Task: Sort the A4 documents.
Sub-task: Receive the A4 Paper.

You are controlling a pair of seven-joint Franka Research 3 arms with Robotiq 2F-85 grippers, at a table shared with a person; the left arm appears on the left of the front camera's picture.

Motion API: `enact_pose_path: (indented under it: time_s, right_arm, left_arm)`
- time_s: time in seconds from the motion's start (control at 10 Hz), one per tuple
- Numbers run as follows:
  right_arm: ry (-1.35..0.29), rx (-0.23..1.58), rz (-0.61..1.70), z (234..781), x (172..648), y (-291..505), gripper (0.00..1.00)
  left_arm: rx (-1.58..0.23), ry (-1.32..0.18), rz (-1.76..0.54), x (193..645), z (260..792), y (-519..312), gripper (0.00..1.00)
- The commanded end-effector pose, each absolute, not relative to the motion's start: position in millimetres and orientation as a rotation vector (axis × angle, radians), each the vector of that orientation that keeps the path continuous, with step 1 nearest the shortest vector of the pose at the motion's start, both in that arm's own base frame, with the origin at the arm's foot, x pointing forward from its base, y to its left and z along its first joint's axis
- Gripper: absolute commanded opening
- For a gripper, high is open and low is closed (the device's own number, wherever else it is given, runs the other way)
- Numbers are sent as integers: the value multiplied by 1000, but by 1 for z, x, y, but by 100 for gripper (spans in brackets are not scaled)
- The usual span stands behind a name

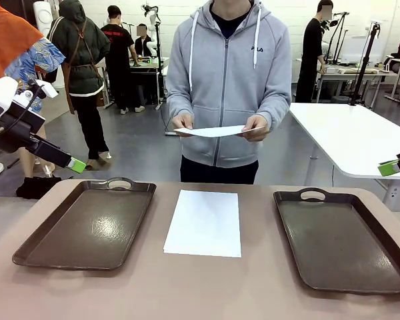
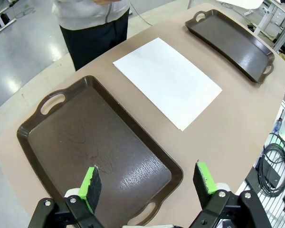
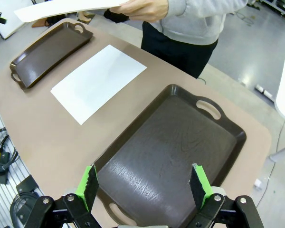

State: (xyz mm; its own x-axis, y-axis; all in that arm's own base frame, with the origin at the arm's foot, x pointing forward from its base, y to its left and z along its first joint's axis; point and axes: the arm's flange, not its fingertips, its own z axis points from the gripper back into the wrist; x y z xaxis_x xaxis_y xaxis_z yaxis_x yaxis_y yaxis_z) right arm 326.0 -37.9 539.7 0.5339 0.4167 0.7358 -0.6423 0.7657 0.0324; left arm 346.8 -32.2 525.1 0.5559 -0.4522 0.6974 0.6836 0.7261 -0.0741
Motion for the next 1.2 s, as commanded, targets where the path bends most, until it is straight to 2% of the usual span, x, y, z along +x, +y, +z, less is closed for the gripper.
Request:
enact_pose_path:
  time_s: [0.0,1.1]
  right_arm:
    - [-781,320,644,539,326,-38,100]
    - [-781,320,644,539,326,-38,100]
  left_arm:
    - [-365,-709,-690,347,524,-32,100]
    - [-365,-709,-690,347,524,-32,100]
